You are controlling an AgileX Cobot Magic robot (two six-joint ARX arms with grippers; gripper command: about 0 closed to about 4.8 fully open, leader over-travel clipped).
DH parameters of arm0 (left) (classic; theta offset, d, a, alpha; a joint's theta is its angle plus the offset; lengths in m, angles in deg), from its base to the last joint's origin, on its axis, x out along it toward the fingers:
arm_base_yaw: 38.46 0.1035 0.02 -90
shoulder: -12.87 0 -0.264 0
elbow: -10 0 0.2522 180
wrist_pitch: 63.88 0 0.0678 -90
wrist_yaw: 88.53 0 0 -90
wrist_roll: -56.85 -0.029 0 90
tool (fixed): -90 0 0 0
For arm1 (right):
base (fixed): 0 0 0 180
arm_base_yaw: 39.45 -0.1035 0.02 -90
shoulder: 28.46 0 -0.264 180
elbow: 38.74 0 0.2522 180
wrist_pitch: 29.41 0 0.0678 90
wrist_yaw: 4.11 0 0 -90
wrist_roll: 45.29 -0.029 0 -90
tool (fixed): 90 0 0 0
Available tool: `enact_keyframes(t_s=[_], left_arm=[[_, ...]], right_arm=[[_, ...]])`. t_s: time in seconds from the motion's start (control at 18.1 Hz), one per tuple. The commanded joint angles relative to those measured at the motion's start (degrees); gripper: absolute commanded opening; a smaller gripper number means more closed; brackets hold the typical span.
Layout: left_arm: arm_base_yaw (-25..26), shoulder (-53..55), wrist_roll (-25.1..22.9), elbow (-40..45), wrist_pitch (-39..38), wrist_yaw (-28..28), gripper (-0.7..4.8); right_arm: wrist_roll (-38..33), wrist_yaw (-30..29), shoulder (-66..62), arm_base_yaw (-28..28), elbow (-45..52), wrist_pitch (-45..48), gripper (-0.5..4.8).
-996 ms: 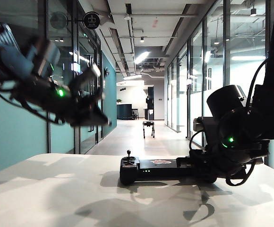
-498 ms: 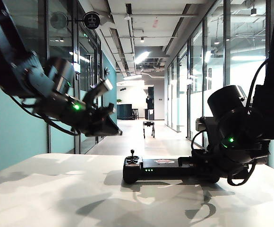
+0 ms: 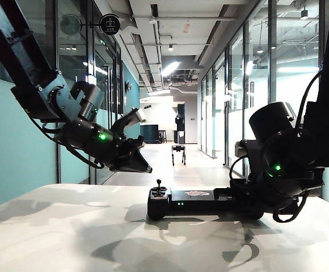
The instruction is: Push the left joystick on the remote control sitting on the white table backward to make the robot dog back up in a straight line until it returns close to you.
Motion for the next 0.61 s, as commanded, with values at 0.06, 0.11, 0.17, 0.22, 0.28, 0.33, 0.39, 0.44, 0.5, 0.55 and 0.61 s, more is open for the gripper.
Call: enact_keyframes(t_s=[0.06, 0.11, 0.17, 0.22, 0.28, 0.33, 0.39, 0.44, 0.5, 0.55, 0.61], left_arm=[[-0.07, 2.12, -0.74, -3.26, -0.59, -0.77, -0.06], [-0.07, 2.99, -0.74, -4.68, -1.25, -1.86, -0.06], [-0.07, 3.65, -0.74, -5.84, -1.88, -2.84, -0.06], [-0.07, 4.22, -0.74, -6.64, -2.38, -2.80, -0.06], [-0.07, 4.66, -0.72, -7.15, -2.38, -2.80, -0.06], [-0.07, 4.87, -0.74, -7.15, -2.34, -2.82, -0.06], [-0.09, 4.98, -0.76, -7.13, -2.82, -3.23, -0.06], [-0.13, 5.29, -0.76, -7.13, -2.78, -4.02, -0.06], [-0.15, 5.62, -0.76, -7.15, -2.75, -4.07, -0.06], [-0.15, 5.66, -0.76, -7.13, -2.78, -3.89, -0.06], [-0.15, 5.66, -0.79, -7.15, -2.75, -3.87, -0.06]], right_arm=[[-0.50, 0.66, 0.33, 0.02, -0.24, 1.64, 1.44], [-0.50, 0.66, 0.33, 0.02, -0.24, 1.64, 1.44], [-0.50, 0.66, 0.33, 0.02, -0.24, 1.64, 1.44], [-0.50, 0.66, 0.33, 0.02, -0.24, 1.64, 1.44], [-0.50, 0.66, 0.33, 0.02, -0.24, 1.64, 1.44], [-0.50, 0.66, 0.33, 0.02, -0.24, 1.64, 1.44], [-0.50, 0.68, 0.33, 0.02, -0.24, 1.64, 1.44], [-0.50, 0.68, 0.33, 0.02, -0.24, 1.70, 1.44], [-0.50, 0.66, 0.33, 0.02, -0.24, 1.84, 1.44], [-0.50, 0.66, 0.33, 0.02, -0.24, 1.86, 1.44], [-0.50, 0.66, 0.33, 0.02, -0.24, 1.86, 1.44]])
